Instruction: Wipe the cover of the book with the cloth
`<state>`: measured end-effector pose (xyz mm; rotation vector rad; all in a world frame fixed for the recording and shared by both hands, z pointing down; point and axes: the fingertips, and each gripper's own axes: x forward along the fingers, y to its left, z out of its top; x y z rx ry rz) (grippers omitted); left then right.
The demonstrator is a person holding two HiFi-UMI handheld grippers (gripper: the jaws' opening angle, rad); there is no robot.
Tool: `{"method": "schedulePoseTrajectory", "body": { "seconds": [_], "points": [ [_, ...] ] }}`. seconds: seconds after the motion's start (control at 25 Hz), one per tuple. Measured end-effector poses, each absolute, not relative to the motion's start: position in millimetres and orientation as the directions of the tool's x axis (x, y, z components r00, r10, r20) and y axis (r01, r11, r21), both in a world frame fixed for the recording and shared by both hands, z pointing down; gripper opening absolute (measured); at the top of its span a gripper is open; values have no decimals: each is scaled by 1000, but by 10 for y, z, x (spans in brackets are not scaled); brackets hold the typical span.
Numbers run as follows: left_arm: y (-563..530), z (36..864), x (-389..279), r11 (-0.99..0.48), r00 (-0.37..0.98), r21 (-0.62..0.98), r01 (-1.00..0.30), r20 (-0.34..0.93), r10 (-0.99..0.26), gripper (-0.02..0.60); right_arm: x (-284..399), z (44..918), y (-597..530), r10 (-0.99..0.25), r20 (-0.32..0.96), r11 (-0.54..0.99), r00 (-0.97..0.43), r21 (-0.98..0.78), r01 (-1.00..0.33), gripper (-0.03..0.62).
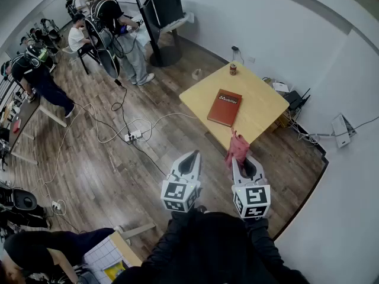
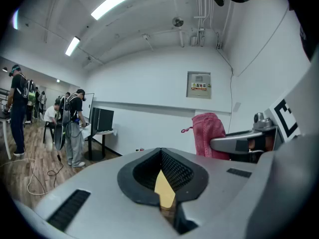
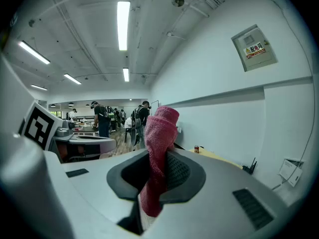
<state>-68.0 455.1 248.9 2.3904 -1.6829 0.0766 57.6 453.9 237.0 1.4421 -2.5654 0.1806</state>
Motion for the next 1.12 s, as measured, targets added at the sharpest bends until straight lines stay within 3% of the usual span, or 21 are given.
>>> {"method": "schedulePoseTrajectory", "body": {
  "seconds": [0.84,1.12],
  "points": [
    [4647,2888,-942,-387,421,181,-904,218,-880,35,227,2650,4621,-820,270,503,-505,-82,-861,72],
    [4674,3195,-1270,-385,431,211,-899,260,-864,35,-127,2985,4683,-792,356,510,-495,-59,-858,72]
  ]
}}
